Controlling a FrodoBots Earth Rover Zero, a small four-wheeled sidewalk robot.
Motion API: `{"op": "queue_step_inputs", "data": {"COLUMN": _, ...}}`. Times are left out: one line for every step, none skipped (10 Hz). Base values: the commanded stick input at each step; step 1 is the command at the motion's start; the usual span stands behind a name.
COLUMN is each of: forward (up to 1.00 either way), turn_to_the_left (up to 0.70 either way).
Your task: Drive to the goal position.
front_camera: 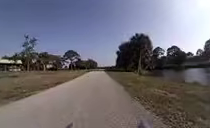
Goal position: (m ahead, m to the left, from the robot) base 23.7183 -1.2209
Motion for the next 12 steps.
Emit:
{"op": "queue_step_inputs", "data": {"forward": 1.0, "turn_to_the_left": 0.02}}
{"op": "queue_step_inputs", "data": {"forward": 1.0, "turn_to_the_left": 0.02}}
{"op": "queue_step_inputs", "data": {"forward": 1.0, "turn_to_the_left": 0.02}}
{"op": "queue_step_inputs", "data": {"forward": 1.0, "turn_to_the_left": 0.02}}
{"op": "queue_step_inputs", "data": {"forward": 1.0, "turn_to_the_left": 0.03}}
{"op": "queue_step_inputs", "data": {"forward": 1.0, "turn_to_the_left": 0.02}}
{"op": "queue_step_inputs", "data": {"forward": 1.0, "turn_to_the_left": 0.02}}
{"op": "queue_step_inputs", "data": {"forward": 1.0, "turn_to_the_left": 0.02}}
{"op": "queue_step_inputs", "data": {"forward": 1.0, "turn_to_the_left": 0.02}}
{"op": "queue_step_inputs", "data": {"forward": 1.0, "turn_to_the_left": 0.04}}
{"op": "queue_step_inputs", "data": {"forward": 1.0, "turn_to_the_left": 0.28}}
{"op": "queue_step_inputs", "data": {"forward": 1.0, "turn_to_the_left": 0.4}}
